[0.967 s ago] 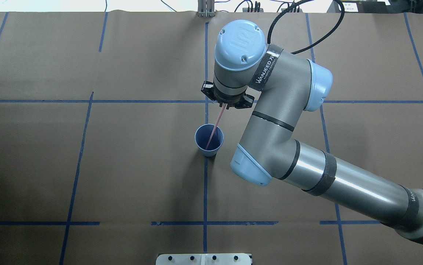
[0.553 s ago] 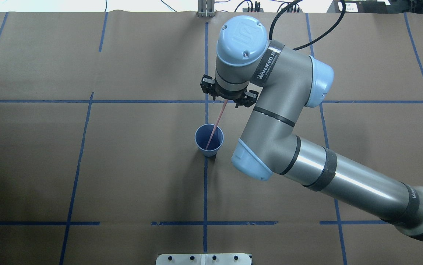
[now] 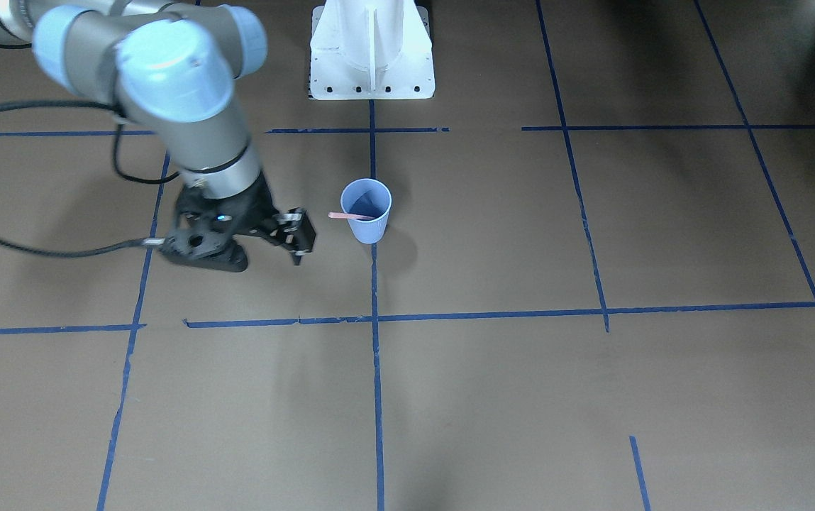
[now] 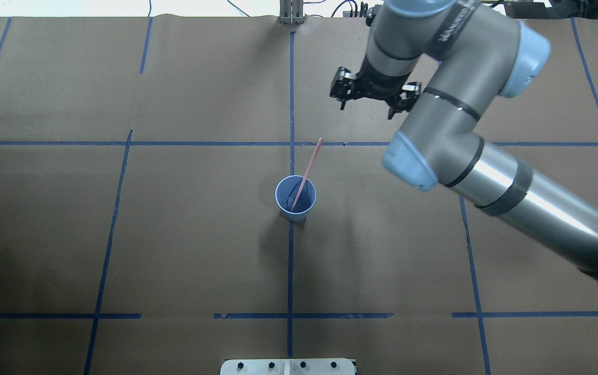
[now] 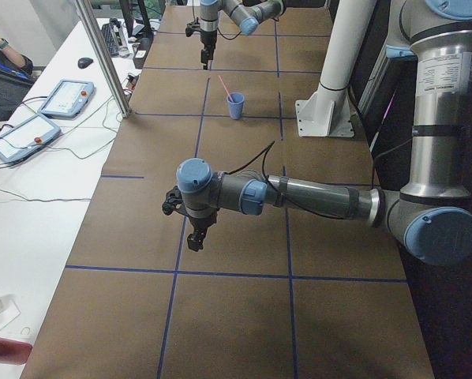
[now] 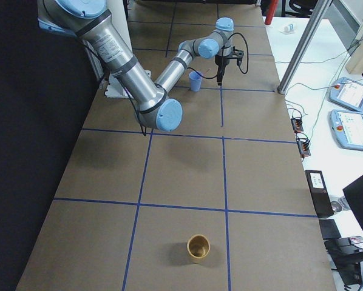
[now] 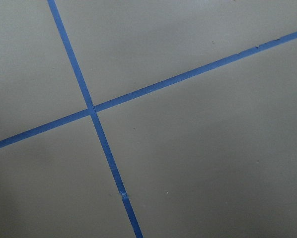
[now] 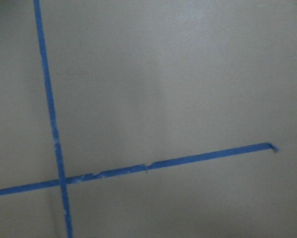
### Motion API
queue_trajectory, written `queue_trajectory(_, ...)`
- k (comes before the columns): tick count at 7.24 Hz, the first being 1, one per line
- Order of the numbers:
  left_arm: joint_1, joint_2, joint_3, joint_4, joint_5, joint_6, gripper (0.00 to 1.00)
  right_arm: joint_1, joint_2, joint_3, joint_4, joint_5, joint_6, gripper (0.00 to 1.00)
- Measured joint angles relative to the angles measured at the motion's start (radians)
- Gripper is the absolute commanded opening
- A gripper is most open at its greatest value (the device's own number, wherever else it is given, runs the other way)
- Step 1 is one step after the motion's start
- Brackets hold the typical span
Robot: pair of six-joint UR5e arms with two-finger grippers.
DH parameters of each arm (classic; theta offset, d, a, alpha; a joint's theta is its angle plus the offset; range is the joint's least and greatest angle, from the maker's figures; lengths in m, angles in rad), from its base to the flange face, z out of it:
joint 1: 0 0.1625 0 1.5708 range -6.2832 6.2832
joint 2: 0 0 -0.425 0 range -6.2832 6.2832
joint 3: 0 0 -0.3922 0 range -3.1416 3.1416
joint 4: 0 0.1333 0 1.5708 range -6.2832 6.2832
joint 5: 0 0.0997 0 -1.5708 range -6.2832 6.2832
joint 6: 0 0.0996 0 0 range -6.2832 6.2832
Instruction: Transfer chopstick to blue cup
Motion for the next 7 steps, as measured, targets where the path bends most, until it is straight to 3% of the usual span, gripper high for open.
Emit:
queue_trajectory(4, -0.004, -0.004, 0.065, 0.013, 0.006, -0.052, 1.0, 0.265, -0.23, 0.032, 0.004, 0.188, -0.518, 1.0)
queue_trajectory(7, -0.057, 0.009, 0.067, 0.052, 0.018, 0.06, 1.0, 0.483, -0.472, 0.057, 0.002, 0.25, -0.976, 1.0)
